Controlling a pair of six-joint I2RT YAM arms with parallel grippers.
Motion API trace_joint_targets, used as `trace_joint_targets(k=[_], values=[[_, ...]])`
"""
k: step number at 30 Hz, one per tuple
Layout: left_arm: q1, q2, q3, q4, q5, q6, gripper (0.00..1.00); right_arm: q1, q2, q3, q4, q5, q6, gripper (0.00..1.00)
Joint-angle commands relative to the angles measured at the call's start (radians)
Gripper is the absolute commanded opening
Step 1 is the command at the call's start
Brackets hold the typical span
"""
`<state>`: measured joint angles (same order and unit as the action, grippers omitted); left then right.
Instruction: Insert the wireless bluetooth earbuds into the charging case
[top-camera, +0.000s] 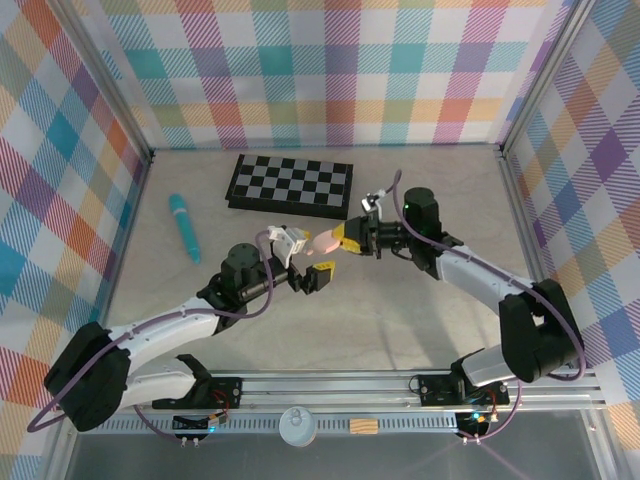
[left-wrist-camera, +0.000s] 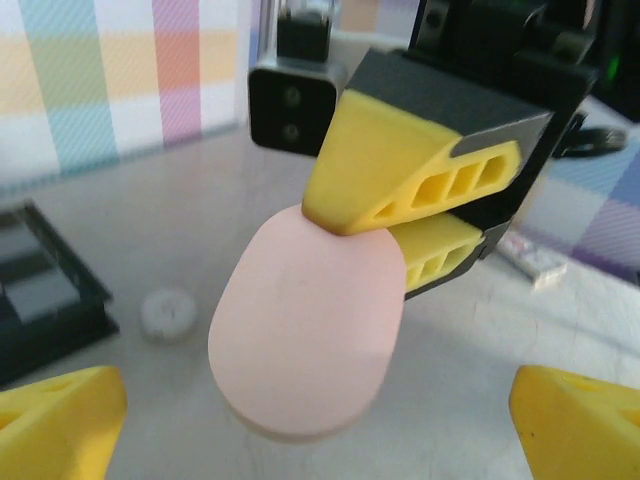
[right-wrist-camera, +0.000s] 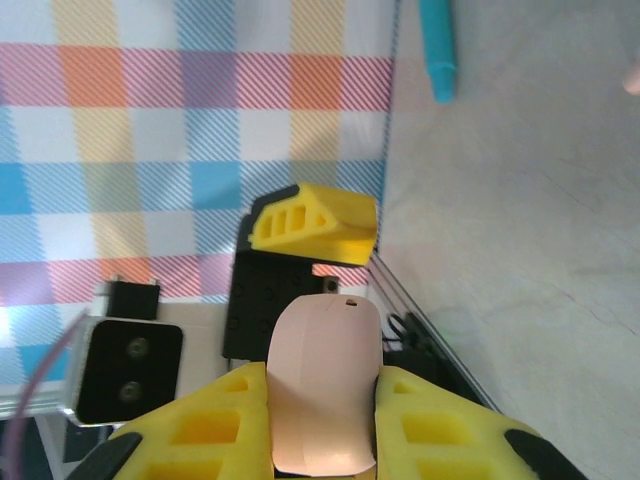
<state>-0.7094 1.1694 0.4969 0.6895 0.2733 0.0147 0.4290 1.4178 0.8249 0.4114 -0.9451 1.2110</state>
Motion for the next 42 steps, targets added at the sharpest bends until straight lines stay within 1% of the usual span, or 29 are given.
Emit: trace_joint_targets(k=[1, 3, 6, 11, 15, 20, 22, 28, 33, 36, 39, 42], values=[[-0.01, 0.052, -0.016, 0.369, 0.011, 0.002, 0.97, -0.011, -0.04, 0.0, 0.211, -0.048, 0.152, 0.19], [-0.01, 0.106, -0.023, 0.49, 0.042, 0.016, 0.97, -0.012, -0.05, 0.001, 0.29, -0.048, 0.197, 0.19], [-0.01, 0.183, -0.029, 0.664, 0.03, -0.003, 0.97, -0.011, -0.063, -0.002, 0.348, -0.043, 0.251, 0.17], [-0.01, 0.22, 0.016, 0.663, 0.054, 0.016, 0.92, -0.013, -0.084, -0.013, 0.399, -0.042, 0.309, 0.15], [-0.009, 0.214, 0.031, 0.663, 0.054, 0.044, 0.83, -0.012, -0.086, -0.03, 0.451, -0.032, 0.362, 0.14], [-0.01, 0.227, 0.057, 0.662, 0.085, 0.05, 0.63, -0.012, -0.071, -0.052, 0.508, -0.019, 0.41, 0.11], [-0.01, 0.232, 0.068, 0.662, 0.105, 0.047, 0.58, -0.012, -0.067, -0.059, 0.524, -0.018, 0.427, 0.1], [-0.01, 0.243, 0.078, 0.662, 0.133, 0.05, 0.52, -0.012, -0.06, -0.066, 0.543, -0.011, 0.45, 0.08], [-0.01, 0.245, 0.074, 0.662, 0.138, 0.058, 0.55, -0.012, -0.053, -0.066, 0.56, -0.009, 0.463, 0.07], [-0.01, 0.243, 0.077, 0.662, 0.141, 0.058, 0.53, -0.012, -0.051, -0.068, 0.556, -0.008, 0.463, 0.06], [-0.01, 0.239, 0.082, 0.662, 0.144, 0.055, 0.49, -0.012, -0.054, -0.066, 0.545, -0.012, 0.452, 0.06], [-0.009, 0.237, 0.087, 0.662, 0.147, 0.049, 0.49, -0.012, -0.058, -0.07, 0.514, -0.013, 0.425, 0.05]])
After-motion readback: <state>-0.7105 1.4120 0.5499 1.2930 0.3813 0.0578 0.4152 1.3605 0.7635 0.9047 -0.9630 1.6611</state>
